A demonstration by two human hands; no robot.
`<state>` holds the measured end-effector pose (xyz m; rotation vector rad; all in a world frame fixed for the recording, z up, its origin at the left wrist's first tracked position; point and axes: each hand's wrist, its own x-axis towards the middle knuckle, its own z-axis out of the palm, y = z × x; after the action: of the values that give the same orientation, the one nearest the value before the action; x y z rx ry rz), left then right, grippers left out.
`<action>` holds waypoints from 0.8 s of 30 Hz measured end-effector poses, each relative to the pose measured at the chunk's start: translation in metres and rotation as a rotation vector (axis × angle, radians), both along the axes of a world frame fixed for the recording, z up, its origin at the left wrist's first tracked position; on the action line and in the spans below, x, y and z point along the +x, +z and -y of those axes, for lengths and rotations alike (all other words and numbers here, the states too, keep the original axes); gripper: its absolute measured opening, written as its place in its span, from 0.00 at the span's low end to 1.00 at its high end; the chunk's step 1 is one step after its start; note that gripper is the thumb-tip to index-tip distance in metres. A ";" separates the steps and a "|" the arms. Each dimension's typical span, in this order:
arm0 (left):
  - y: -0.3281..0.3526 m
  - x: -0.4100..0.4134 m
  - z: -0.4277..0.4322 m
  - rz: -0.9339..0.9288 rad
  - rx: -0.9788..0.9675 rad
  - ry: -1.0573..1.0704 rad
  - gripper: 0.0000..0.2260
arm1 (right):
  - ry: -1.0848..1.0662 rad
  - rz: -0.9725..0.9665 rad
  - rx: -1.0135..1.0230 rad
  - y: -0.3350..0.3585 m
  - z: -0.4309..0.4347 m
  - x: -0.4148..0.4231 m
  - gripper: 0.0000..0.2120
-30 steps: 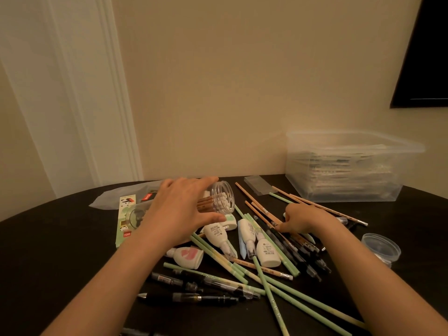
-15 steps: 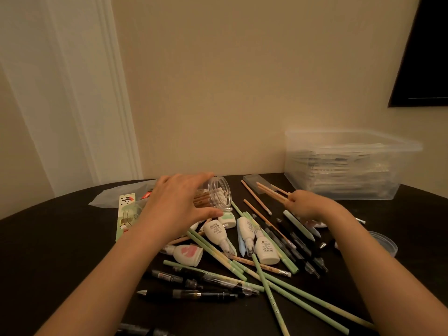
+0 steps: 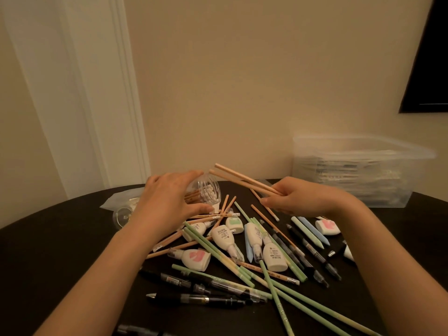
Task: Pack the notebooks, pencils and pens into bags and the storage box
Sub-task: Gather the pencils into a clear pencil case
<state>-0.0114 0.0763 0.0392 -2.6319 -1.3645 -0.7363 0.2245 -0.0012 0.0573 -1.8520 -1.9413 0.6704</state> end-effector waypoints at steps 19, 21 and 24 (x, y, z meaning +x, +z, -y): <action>-0.002 0.009 0.009 -0.078 -0.019 -0.073 0.35 | 0.072 0.109 0.079 0.006 0.009 -0.019 0.06; -0.002 0.010 0.011 -0.101 -0.022 -0.081 0.34 | 0.034 0.277 0.107 0.005 0.009 -0.025 0.07; -0.003 0.012 0.014 -0.123 -0.015 -0.098 0.33 | -0.023 0.509 0.165 0.004 0.010 -0.032 0.08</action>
<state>0.0010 0.0624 0.0362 -2.7213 -1.2226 -0.5661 0.1920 -0.0109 0.0616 -2.0756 -2.1870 0.0180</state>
